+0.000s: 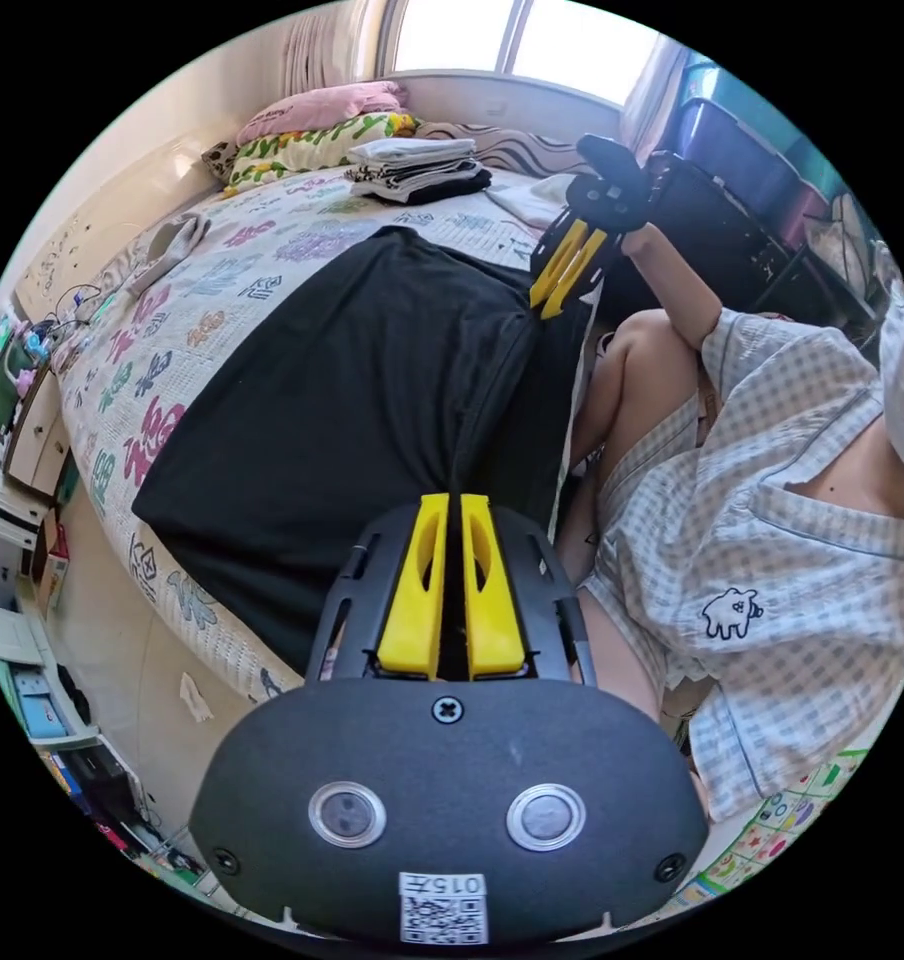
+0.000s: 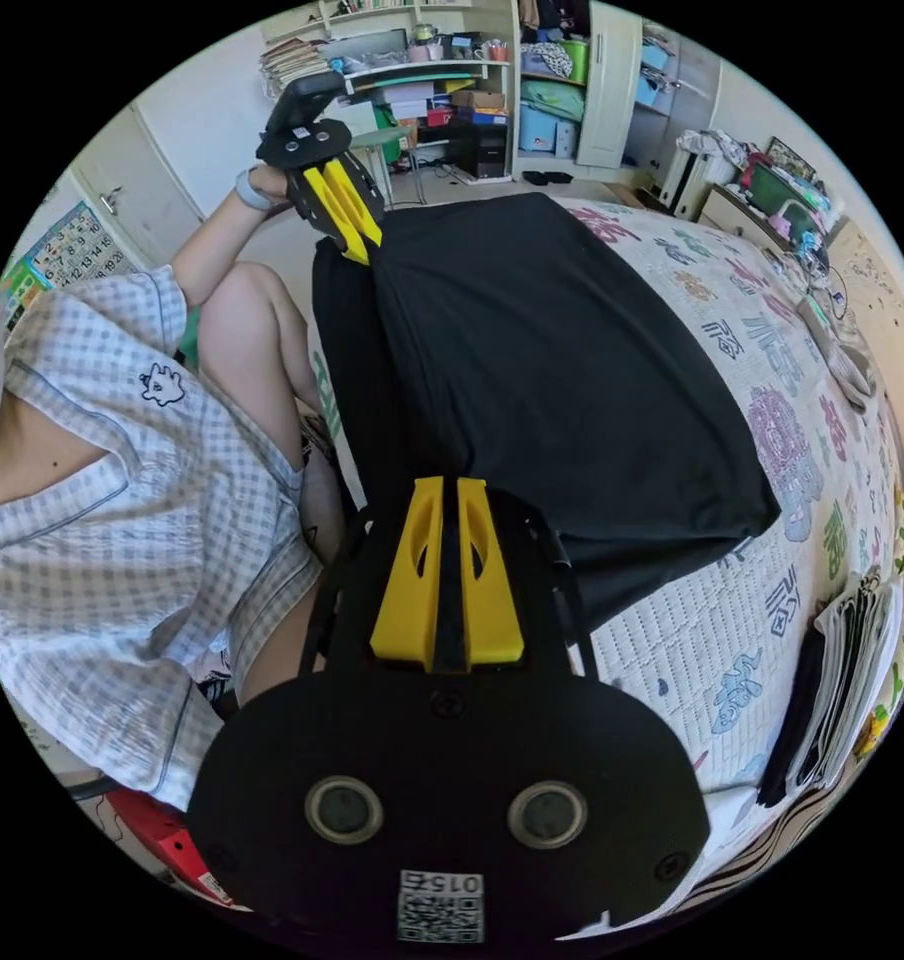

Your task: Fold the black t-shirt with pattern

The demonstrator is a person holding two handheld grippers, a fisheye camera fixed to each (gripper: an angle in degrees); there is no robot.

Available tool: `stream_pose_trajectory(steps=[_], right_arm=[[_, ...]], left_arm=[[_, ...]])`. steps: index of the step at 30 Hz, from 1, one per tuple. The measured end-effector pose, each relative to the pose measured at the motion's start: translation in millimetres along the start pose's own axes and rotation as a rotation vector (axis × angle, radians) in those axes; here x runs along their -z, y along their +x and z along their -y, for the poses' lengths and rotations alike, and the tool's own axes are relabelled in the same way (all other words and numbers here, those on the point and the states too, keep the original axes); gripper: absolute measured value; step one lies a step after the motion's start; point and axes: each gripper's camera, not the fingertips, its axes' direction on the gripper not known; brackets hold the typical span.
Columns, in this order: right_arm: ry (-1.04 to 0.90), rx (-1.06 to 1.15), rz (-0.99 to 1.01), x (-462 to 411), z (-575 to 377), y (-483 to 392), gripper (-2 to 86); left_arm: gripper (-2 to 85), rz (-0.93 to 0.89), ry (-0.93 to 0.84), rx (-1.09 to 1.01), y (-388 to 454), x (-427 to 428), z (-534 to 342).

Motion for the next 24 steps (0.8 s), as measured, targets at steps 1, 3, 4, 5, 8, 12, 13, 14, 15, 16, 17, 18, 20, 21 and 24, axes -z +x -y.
stream_pose_trajectory(steps=[1,3,4,5,8,12,13,14,15,16,17,18,20,21,24], right_arm=[[0.0,0.01,0.001,1,1,-3,3.0],[-0.02,0.034,0.005,-2,7,-10,2.9],[-0.028,0.036,0.01,-4,9,-11,2.9],[-0.05,0.04,0.03,-10,14,-11,2.9],[-0.137,0.033,0.09,-32,28,-8,3.1],[-0.168,0.029,0.158,-43,43,-3,4.2],[-0.163,0.039,0.164,-41,43,-3,4.4],[-0.154,0.062,0.171,-35,45,-4,4.8],[-0.127,0.084,0.17,-26,46,-6,5.1],[-0.103,0.095,0.167,-20,47,-7,5.1],[-0.031,0.109,0.155,-6,51,-9,5.2],[0.058,0.101,0.134,9,56,-9,5.7],[0.186,0.04,0.097,26,70,-5,6.0],[0.244,-0.019,0.074,32,83,1,6.0],[0.305,-0.104,0.02,30,133,15,5.9]], left_arm=[[0.9,-0.002,0.006,-0.009,2,2,-1],[0.7,-0.007,0.01,-0.05,11,5,-4],[0.7,-0.006,0.004,-0.059,13,4,-4],[0.9,-0.001,-0.021,-0.072,15,0,-4],[1.6,-0.001,-0.1,-0.088,18,-18,-4],[4.5,-0.036,-0.131,-0.072,13,-28,-13],[5.0,-0.045,-0.126,-0.07,12,-26,-15],[5.8,-0.059,-0.12,-0.067,11,-23,-22],[6.2,-0.073,-0.114,-0.063,10,-18,-30],[6.5,-0.082,-0.11,-0.064,10,-15,-36],[7.0,-0.083,-0.095,-0.06,10,-6,-47],[7.1,-0.067,-0.065,-0.037,9,6,-59],[7.3,-0.072,0.025,0.055,6,24,-89],[7.3,-0.072,0.08,0.138,3,32,-115],[7.8,0.043,0.198,0.428,-6,43,-179]])
